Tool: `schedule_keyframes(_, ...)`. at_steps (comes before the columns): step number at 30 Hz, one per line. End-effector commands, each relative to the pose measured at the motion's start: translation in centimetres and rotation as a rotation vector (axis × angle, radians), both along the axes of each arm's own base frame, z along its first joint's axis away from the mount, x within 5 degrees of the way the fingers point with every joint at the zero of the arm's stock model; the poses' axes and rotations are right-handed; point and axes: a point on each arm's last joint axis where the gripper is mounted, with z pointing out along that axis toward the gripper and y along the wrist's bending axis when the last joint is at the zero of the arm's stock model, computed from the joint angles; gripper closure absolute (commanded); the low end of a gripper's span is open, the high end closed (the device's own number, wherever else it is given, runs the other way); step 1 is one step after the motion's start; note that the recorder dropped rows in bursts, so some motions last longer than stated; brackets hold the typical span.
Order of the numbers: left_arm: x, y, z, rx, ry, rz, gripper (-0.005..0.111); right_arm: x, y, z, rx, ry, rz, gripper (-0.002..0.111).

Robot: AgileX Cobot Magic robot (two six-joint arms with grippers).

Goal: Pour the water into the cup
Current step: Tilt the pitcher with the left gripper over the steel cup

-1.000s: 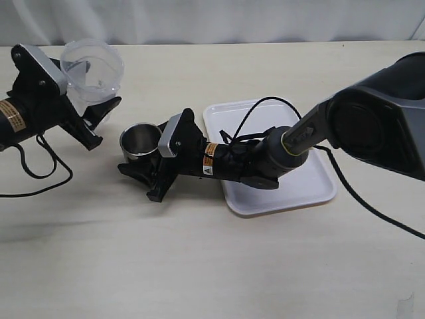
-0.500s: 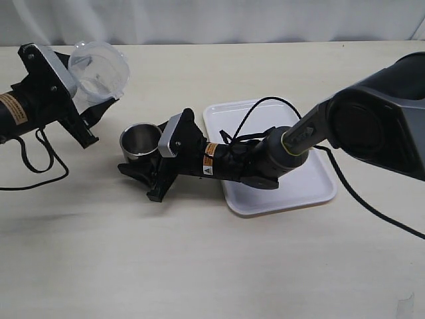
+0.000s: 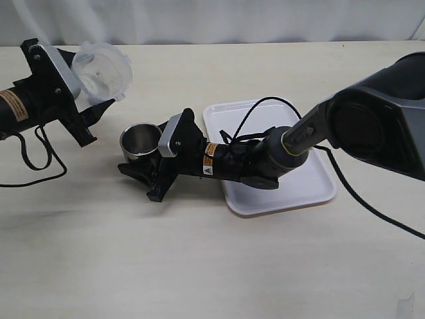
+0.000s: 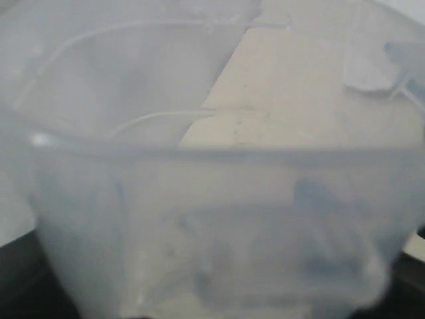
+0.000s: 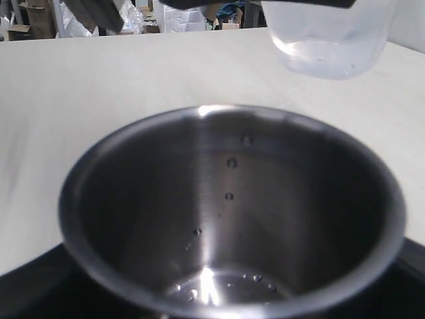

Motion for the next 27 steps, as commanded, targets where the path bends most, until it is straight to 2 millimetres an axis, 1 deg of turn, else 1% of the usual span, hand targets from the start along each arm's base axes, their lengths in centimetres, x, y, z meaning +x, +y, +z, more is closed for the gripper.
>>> schedule_keyframes(1, 0.1, -0.3, 0.5, -0.006, -0.041, -0.03, 0.107, 0.1, -0.2, -0.4, -0.05, -0.005, -0.004, 0.054)
schedule_keyframes(6, 0.1, -0.3, 0.4, 0.007, -0.029, -0.034, 0.107, 0.1, -0.2, -0.4, -0.05, -0.005, -0.004, 0.054)
schedule_keyframes(12, -0.2, -1.3, 0.2, 0.017, -0.017, -0.061, 0.107, 0.1, -0.2, -0.4, -0.05, -0.005, -0.004, 0.054)
schedule_keyframes(15, -0.2, -1.6, 0.2, 0.016, -0.015, -0.062, 0.107, 0.1, -0.2, -0.4, -0.05, -0.005, -0.004, 0.054)
schedule_keyframes(22, -0.2, -1.4, -0.1, 0.088, -0.025, -0.068, 0.107, 0.1, -0.2, -0.4, -0.05, -0.005, -0.004, 0.054)
schedule_keyframes(27, -0.2, -1.4, -0.1, 0.105, -0.036, -0.07, 0.107, 0.1, -0.2, -0.4, -0.05, -0.005, -0.004, 0.054)
